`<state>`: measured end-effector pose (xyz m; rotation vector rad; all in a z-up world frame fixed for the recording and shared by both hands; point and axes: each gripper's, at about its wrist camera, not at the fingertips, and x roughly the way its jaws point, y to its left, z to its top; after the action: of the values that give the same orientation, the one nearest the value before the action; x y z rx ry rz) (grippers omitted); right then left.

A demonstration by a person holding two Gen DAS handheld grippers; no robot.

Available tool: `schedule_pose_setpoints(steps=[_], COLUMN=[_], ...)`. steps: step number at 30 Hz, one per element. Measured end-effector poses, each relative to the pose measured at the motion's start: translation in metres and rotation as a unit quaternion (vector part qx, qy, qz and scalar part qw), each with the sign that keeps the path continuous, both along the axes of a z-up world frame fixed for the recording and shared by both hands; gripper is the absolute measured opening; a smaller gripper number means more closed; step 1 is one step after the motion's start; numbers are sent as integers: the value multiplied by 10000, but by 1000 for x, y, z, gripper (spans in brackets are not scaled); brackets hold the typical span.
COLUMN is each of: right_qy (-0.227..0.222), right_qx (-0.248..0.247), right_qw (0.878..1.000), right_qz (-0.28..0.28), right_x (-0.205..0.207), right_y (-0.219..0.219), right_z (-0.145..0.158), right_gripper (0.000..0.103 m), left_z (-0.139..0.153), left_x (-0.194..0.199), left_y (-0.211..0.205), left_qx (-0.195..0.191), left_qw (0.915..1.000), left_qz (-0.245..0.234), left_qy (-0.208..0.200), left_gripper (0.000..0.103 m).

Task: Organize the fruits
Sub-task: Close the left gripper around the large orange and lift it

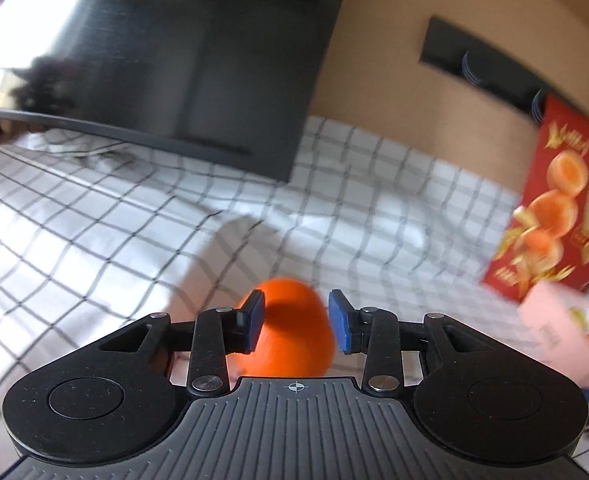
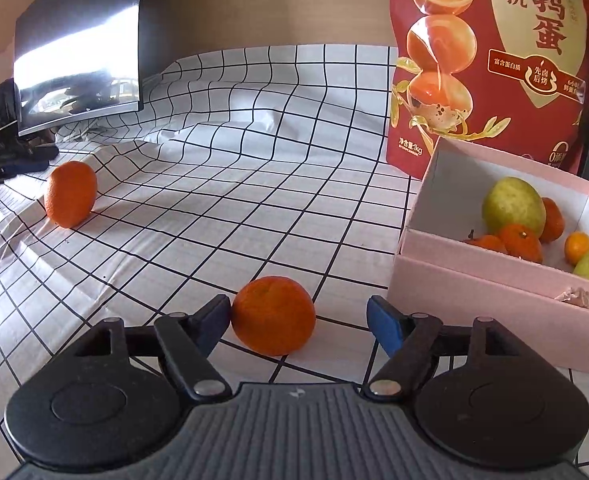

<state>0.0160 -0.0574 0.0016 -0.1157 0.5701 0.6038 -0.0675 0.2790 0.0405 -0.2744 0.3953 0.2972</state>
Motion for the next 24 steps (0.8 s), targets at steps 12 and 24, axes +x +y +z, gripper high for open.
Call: schedule_pose_setpoints(steps=[12, 24], right_qy=[89, 168], right_qx=[16, 41], right_qw=[10000, 9998], right_qz=[-27, -13], right_x=[1, 4], right_y=[0, 0], right_z=[-2, -2], right_gripper=[78, 79], left_z=[4, -2], left_x=[13, 41], left_y=[19, 13], left_qx=[119, 574], left_qw=[9983, 9974], left_qz=[486, -224], left_qy=[-304, 372], left_gripper=[40, 41])
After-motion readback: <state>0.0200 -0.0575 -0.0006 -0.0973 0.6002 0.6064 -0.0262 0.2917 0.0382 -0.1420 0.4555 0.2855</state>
